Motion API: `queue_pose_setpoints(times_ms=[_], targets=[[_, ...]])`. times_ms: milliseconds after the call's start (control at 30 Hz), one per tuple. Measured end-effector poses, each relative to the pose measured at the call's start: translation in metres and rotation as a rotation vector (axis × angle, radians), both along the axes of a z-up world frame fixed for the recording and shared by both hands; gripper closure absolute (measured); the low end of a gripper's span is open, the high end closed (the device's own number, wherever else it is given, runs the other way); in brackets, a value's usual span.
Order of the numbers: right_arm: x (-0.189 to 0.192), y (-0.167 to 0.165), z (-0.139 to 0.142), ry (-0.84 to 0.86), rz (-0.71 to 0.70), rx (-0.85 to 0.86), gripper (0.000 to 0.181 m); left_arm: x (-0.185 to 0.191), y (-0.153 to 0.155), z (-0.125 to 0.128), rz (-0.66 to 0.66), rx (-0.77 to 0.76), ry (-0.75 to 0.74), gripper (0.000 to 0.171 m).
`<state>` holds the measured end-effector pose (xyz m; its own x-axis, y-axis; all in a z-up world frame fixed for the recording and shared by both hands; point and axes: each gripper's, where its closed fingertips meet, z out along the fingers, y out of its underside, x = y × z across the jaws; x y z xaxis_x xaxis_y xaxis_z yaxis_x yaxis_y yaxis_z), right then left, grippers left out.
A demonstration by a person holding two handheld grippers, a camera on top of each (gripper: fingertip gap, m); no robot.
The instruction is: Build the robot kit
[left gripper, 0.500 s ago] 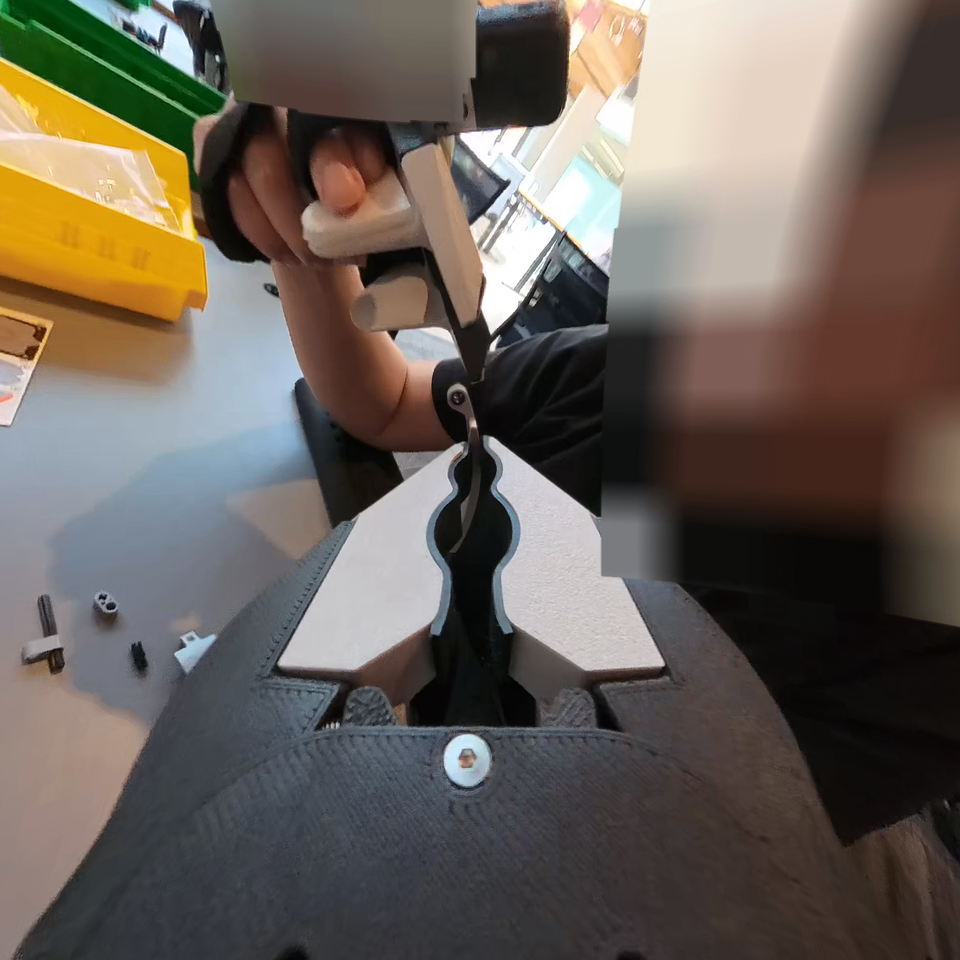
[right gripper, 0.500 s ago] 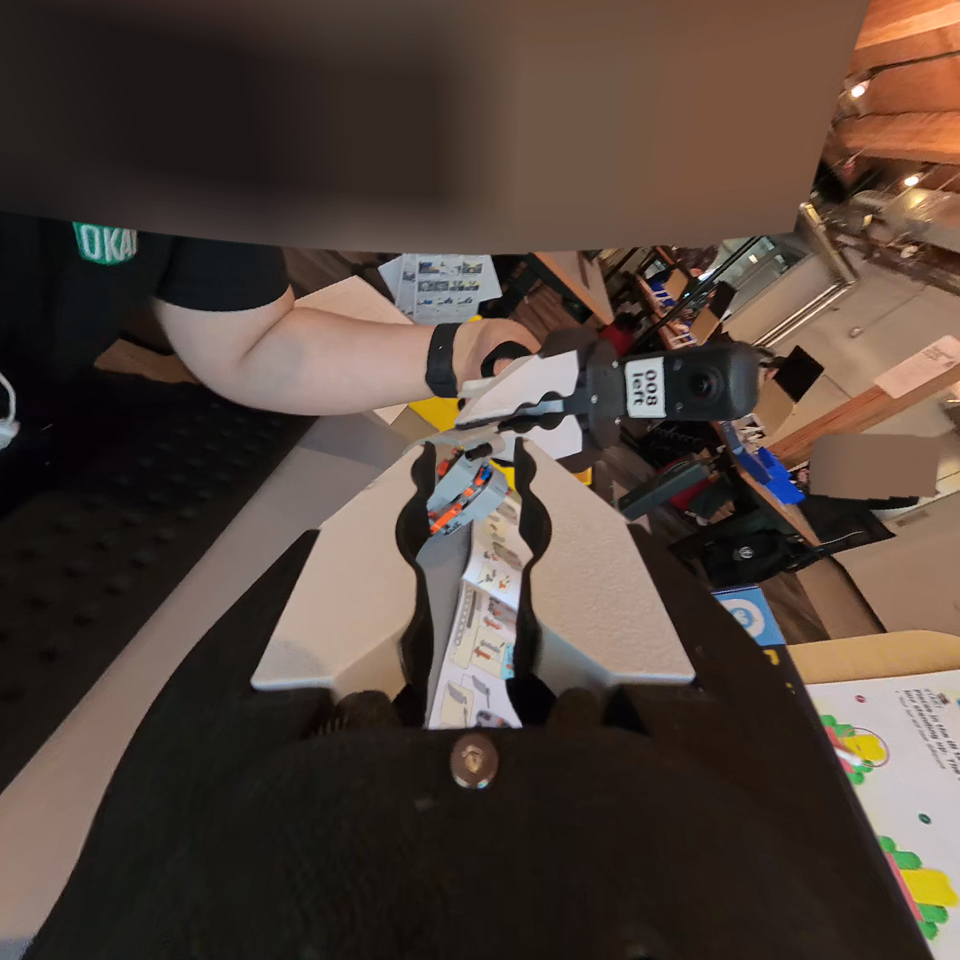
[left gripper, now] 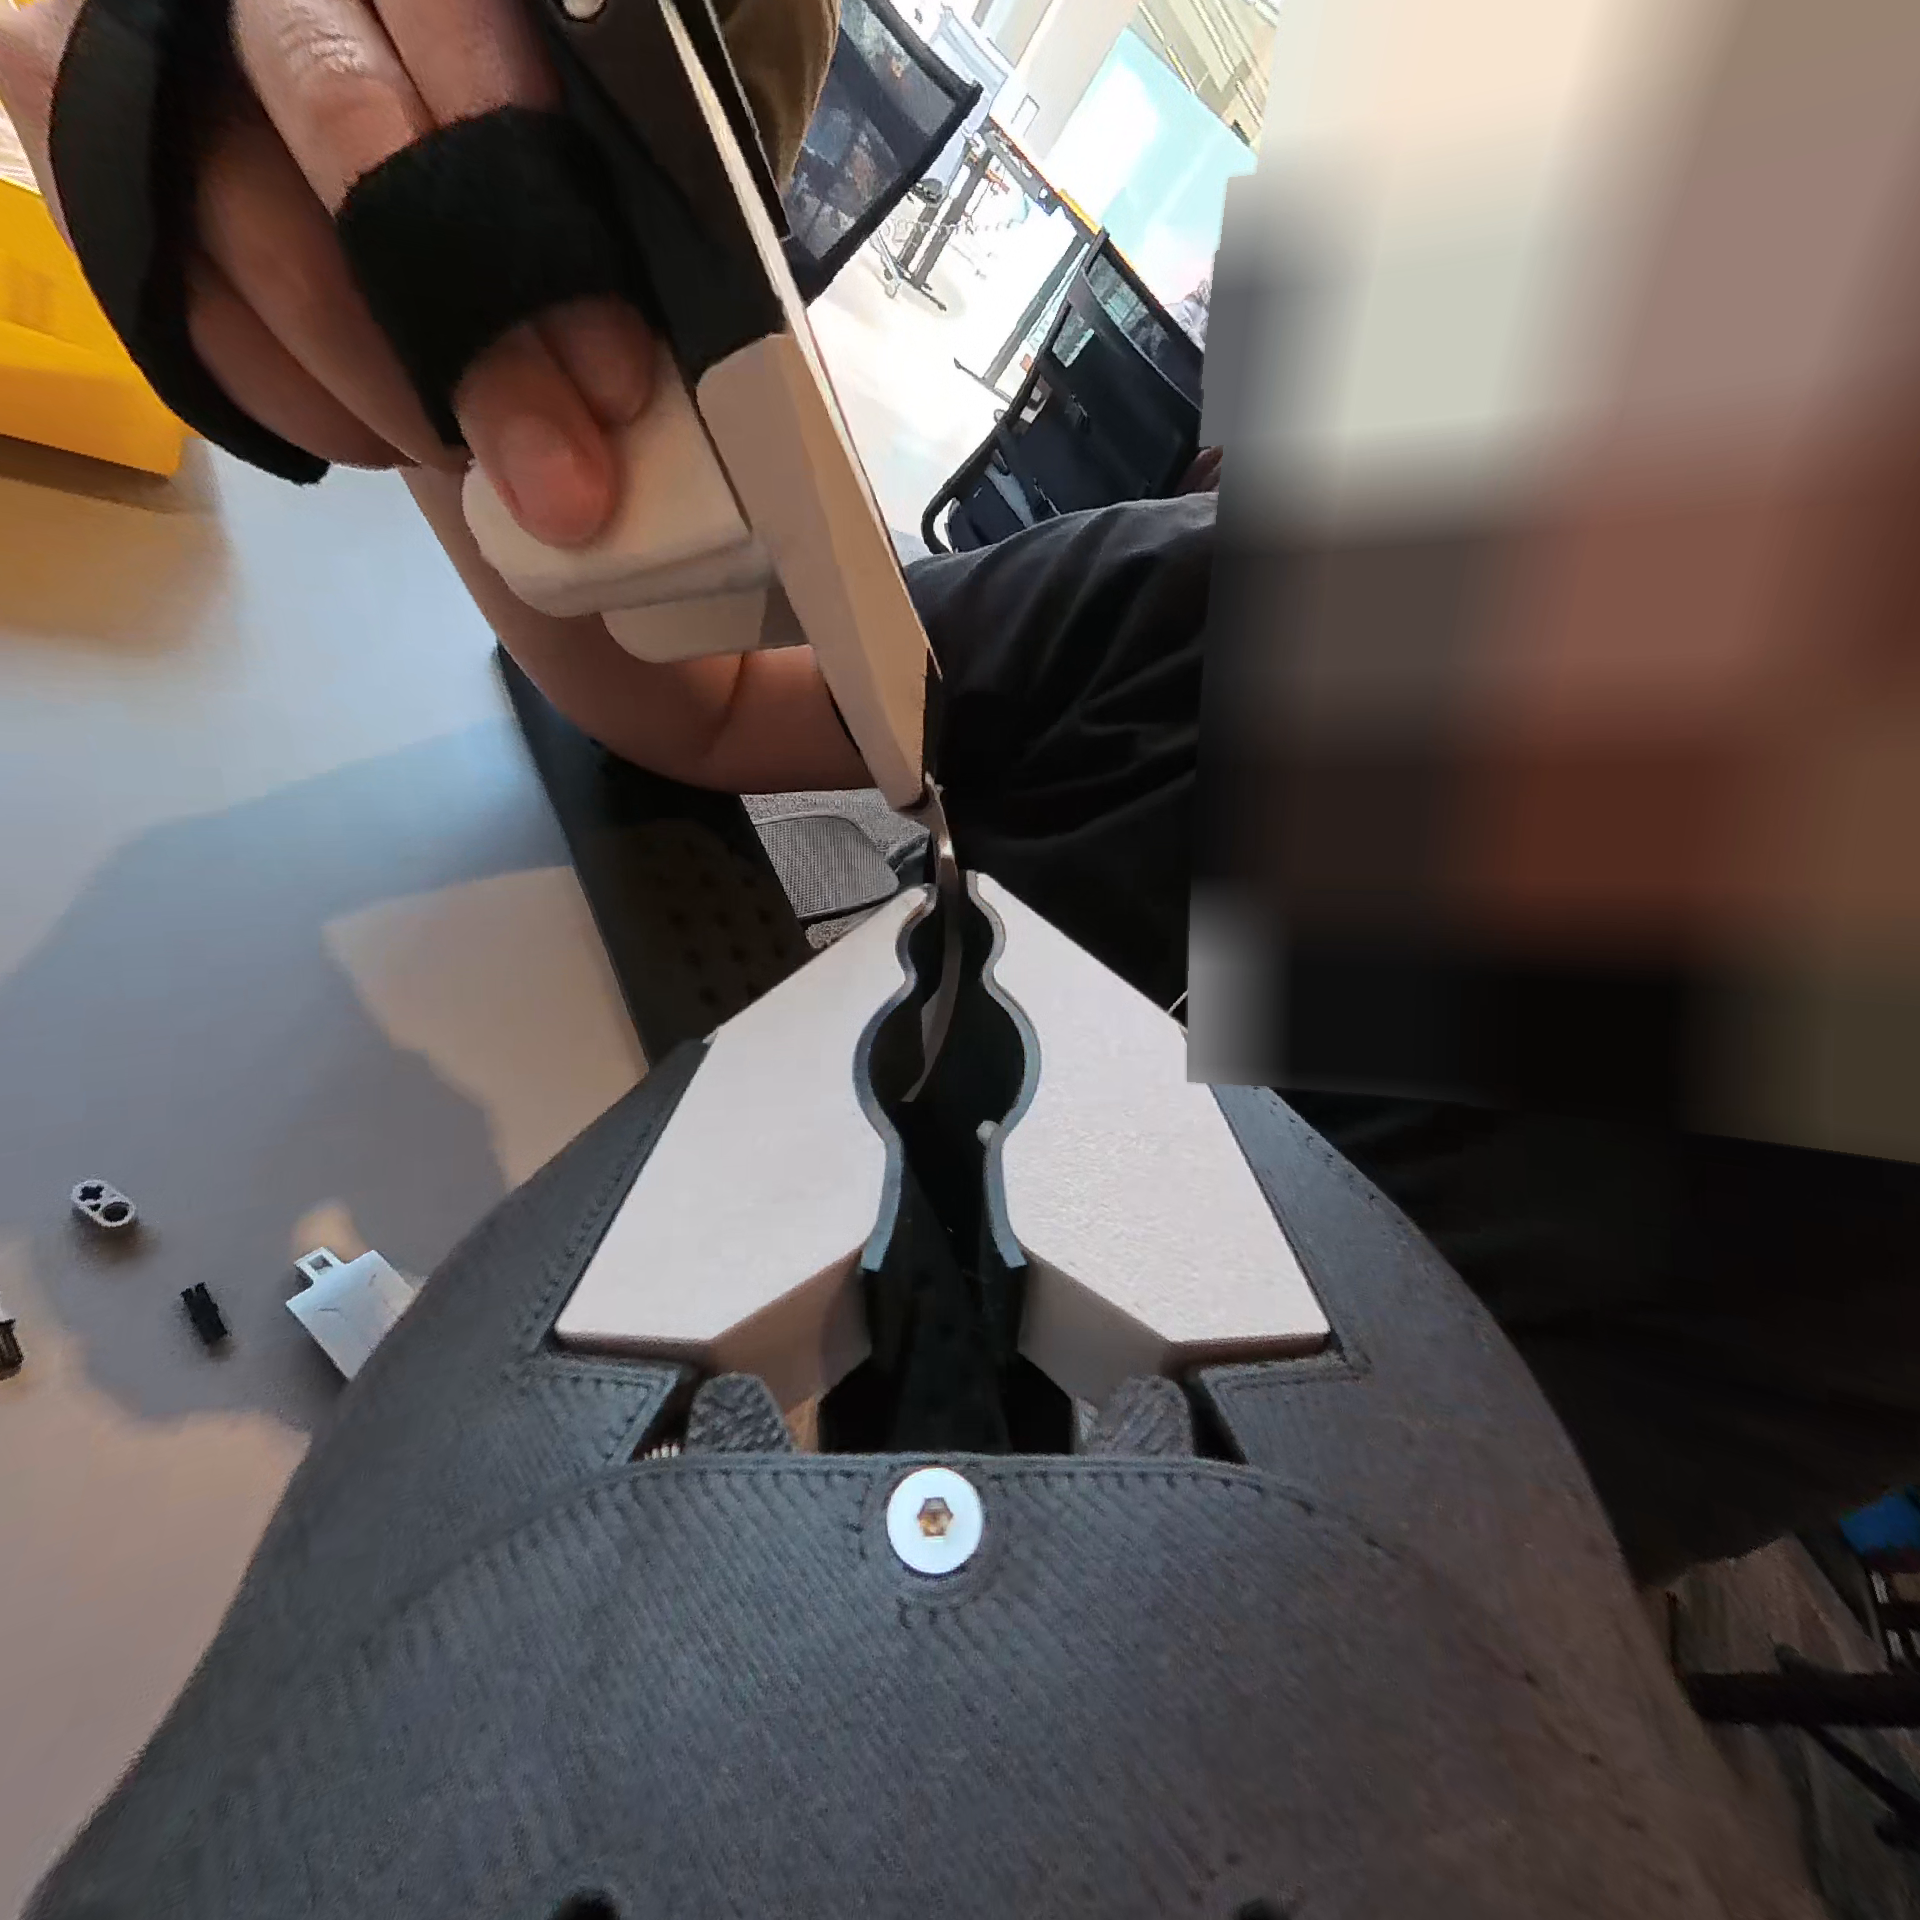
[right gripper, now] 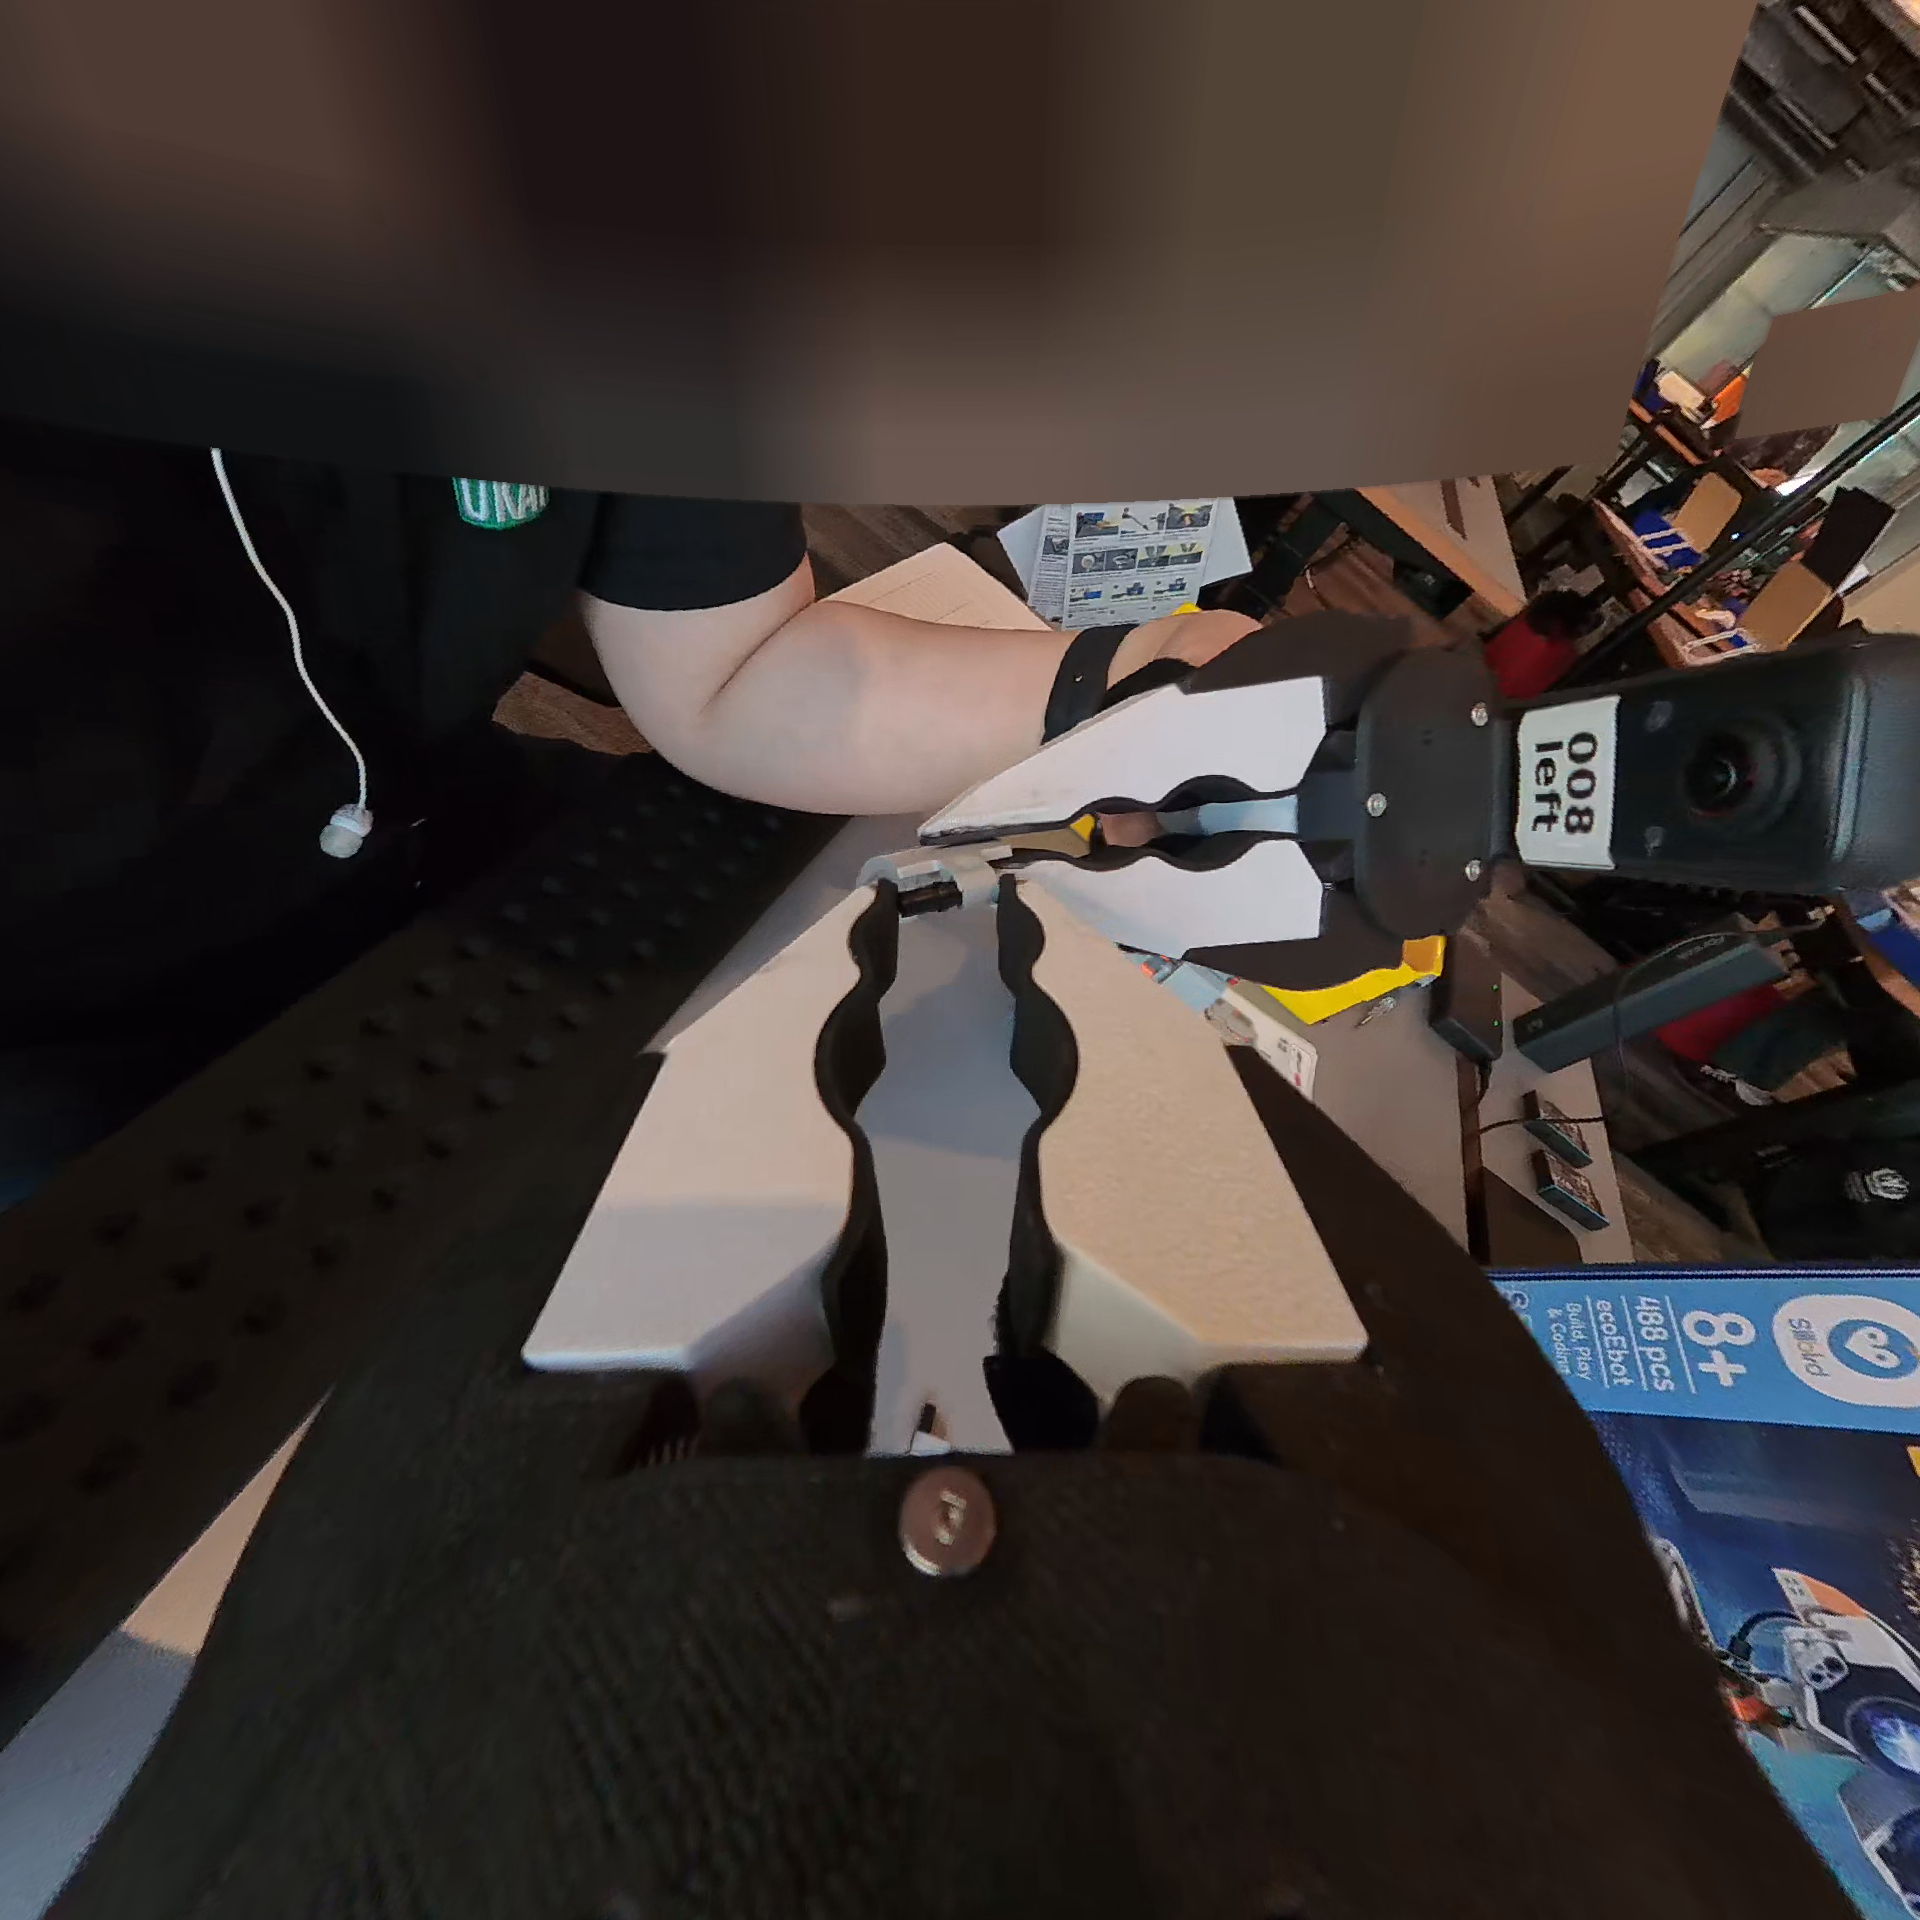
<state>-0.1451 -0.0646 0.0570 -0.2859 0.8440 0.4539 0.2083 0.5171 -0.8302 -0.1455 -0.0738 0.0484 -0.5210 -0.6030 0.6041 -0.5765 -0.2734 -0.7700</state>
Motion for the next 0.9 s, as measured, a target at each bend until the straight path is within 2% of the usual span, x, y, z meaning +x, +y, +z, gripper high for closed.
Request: queue_pose_setpoints(times_ms=[267, 467, 700, 800, 833, 900], targets=[[0.003, -0.004, -0.003, -0.013, 0.03, 0.035, 0.166, 0.004, -0.005, -0.006, -0.044, 0.011, 0.023, 0.171], [0.004, 0.004, -0.006, -0.026, -0.015, 0.112, 0.168, 0.005, 0.001, -0.008, -0.016, 0.013, 0.032, 0.171], [0.004, 0.01, -0.01, -0.042, -0.031, 0.059, 0.167, 0.006, 0.007, -0.012, 0.005, 0.005, 0.047, 0.171], [0.003, 0.026, 0.001, 0.024, -0.104, -0.008, 0.162, 0.004, 0.02, -0.006, 0.078, -0.012, 0.023, 0.171], [0.003, 0.034, 0.008, 0.079, -0.143, 0.002, 0.144, 0.003, 0.029, -0.009, 0.127, 0.007, 0.035, 0.171], [0.009, 0.047, 0.014, 0.112, -0.199, -0.008, 0.14, 0.002, 0.058, -0.018, 0.295, 0.068, 0.081, 0.171]])
